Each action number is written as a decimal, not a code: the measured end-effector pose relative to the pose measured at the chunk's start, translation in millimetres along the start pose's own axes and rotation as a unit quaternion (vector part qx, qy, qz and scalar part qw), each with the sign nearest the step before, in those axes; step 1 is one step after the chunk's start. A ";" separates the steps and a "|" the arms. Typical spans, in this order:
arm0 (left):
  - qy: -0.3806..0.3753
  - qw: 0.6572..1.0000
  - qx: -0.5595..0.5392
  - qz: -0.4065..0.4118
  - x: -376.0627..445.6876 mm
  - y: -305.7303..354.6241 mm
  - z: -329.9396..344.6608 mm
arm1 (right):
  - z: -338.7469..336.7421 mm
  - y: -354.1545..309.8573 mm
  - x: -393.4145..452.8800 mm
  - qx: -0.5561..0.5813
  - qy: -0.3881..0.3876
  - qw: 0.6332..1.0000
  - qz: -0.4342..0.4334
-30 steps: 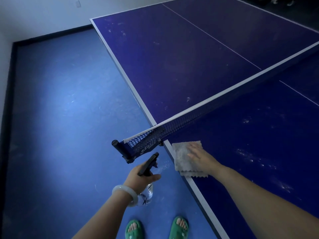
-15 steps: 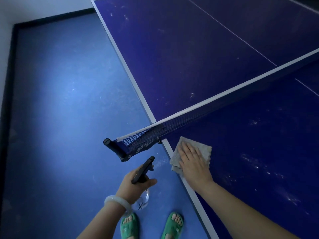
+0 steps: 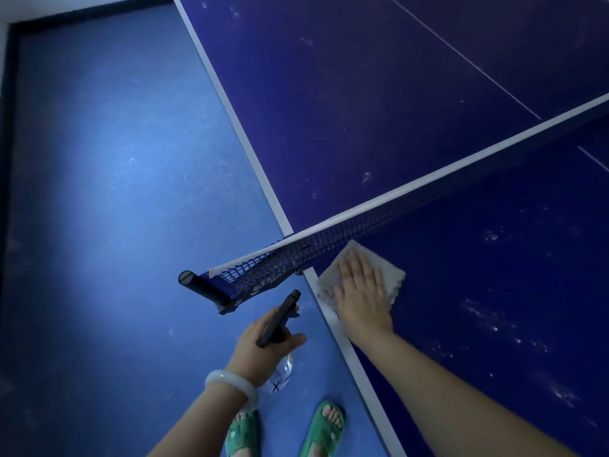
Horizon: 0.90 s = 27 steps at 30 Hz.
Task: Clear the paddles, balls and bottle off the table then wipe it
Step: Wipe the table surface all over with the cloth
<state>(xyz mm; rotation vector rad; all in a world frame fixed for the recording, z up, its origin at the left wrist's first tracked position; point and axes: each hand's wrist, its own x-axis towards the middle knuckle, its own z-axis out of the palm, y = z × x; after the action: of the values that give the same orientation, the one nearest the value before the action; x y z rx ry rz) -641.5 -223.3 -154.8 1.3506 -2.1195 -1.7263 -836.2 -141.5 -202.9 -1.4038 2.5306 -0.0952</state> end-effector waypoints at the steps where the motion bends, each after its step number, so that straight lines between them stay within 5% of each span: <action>1: -0.001 1.000 -0.003 -0.002 0.3 -1.4 -0.3 | -4.5 9.0 5.4 -0.003 -0.020 0.999 -0.039; 3: -0.001 1.000 -0.006 -0.006 0.2 -3.4 -1.7 | -14.5 39.4 29.4 -0.009 -0.022 0.999 -0.027; 8: 0.000 1.000 -0.018 -0.008 -1.0 -8.0 -5.3 | -47.4 88.1 88.7 0.033 -0.049 0.964 0.260; 11: 0.005 1.000 -0.024 -0.014 -1.8 -8.4 -3.2 | -31.3 38.4 74.9 0.050 -0.026 0.973 0.223; 14: 0.002 1.000 -0.015 -0.019 -1.9 -7.5 -0.7 | -2.7 -25.7 32.8 0.026 -0.001 0.998 0.059; 18: -0.027 0.999 0.028 -0.008 1.0 -4.2 -3.3 | -2.9 -5.0 27.2 -0.013 -0.029 0.997 -0.068; 23: -0.019 0.999 0.026 -0.003 2.7 -5.2 -8.2 | -28.3 56.1 55.3 0.021 -0.006 0.977 0.210; 25: -0.018 0.999 0.026 -0.004 1.8 -5.8 -9.1 | -23.4 31.0 50.2 0.026 0.002 0.970 0.240; 27: -0.025 0.999 0.035 -0.002 1.4 -5.7 -10.1 | -10.1 -6.2 31.2 0.010 0.018 0.984 0.179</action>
<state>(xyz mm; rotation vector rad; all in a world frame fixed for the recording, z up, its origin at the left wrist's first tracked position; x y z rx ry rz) -633.4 -231.5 -156.5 1.3419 -2.2263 -1.7202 -849.4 -171.7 -197.7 -0.9251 2.7581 -0.0806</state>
